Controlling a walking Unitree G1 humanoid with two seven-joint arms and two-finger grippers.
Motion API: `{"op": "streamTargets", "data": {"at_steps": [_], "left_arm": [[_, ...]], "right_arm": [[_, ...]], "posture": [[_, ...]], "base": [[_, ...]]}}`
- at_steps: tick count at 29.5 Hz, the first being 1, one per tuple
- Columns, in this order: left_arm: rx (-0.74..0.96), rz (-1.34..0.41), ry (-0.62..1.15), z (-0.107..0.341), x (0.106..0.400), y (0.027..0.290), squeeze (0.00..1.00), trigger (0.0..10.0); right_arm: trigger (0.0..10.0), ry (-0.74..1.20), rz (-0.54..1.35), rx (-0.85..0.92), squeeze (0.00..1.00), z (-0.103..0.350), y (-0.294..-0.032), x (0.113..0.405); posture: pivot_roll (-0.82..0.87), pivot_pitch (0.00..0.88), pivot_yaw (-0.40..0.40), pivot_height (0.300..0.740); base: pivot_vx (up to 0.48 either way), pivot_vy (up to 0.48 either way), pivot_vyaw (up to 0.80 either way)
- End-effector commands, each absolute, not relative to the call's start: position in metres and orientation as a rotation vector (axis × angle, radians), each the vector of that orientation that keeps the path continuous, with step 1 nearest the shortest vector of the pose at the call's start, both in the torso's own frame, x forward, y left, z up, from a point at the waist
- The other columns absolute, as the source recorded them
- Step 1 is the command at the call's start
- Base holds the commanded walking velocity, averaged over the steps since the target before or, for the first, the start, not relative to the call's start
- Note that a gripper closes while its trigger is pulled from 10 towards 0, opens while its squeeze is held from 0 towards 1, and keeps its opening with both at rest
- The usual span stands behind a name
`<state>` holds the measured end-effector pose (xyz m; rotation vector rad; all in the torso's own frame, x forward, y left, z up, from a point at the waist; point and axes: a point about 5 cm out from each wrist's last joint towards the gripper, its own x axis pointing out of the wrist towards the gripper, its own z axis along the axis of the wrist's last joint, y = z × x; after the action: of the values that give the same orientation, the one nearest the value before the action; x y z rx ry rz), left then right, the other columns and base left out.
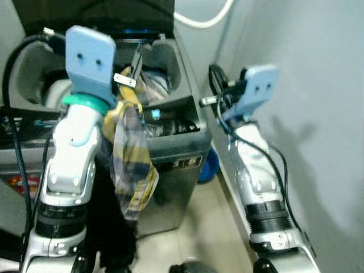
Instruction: Clothes washing
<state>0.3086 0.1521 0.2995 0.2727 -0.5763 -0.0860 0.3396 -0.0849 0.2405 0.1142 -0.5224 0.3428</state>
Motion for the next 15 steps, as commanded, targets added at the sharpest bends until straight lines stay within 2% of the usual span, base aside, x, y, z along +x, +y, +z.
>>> {"op": "streamTargets", "data": {"at_steps": [1,15], "left_arm": [[0.280,-0.083,-0.567,0.2965,0.3094,0.1527,0.00,10.0],[0.279,-0.082,-0.573,0.2968,0.3107,0.1523,0.00,10.0]], "right_arm": [[10.0,-0.520,0.340,0.113,0.00,0.2396,-0.0859,0.3401],[10.0,-0.522,0.352,0.100,0.00,0.2399,-0.0857,0.3407]], "posture": [[0.07,0.019,-0.015,0.728],[0.07,0.012,-0.017,0.728]], "base": [[-0.431,0.000,0.00],[-0.431,0.000,0.00]]}}
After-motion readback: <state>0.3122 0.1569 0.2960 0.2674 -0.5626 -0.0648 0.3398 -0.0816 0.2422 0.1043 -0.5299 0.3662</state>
